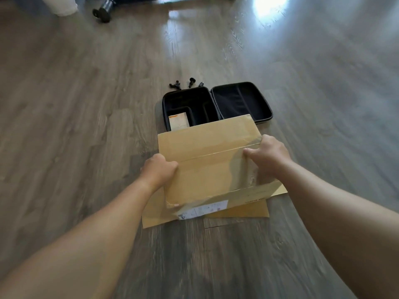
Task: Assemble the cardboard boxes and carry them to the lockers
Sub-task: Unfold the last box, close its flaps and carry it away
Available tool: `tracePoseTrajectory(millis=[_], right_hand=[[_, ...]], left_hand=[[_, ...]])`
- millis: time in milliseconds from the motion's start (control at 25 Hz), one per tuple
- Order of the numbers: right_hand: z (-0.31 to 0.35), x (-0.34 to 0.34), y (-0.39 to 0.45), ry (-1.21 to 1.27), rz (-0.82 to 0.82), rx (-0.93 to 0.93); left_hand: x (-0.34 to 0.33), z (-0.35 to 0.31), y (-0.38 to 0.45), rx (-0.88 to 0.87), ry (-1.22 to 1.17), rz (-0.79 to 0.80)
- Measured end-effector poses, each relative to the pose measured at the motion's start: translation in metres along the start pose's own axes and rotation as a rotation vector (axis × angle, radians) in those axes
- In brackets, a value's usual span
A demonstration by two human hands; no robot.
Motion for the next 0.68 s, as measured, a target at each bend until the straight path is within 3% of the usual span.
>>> tracePoseTrajectory(millis=[120,320,480,680], right_hand=[[-0.003,0.016,-0.002,0.079,-0.076,-0.021],[-0.021,0.058,0.001,0.199,-0.187,-0.031],[-0.048,0.106,-0.009,0.333,-0.37,0.007],[-0.088,0.115,-0.032,0.438,-0.492,-0.014]], left_hand=[[0.005,-0.013,-0.002,-0.049,-0.007,-0.02],[0.015,-0.067,-0.009,-0.277,-0.032,-0.148],[0.013,-0.118,-0.018,-0.42,-0.108,-0.211],[-0.025,-0.131,-0.022,-0.459,-0.113,-0.133]])
Point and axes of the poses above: each hand's wrist, its own y-axis towards the middle knuckle, its own x-axis out of the back of the hand, z = x × y, the point moved 3 cm from there along y, towards the middle knuckle, and after that the axes turned 2 degrees about y, right-handed, at the moved point
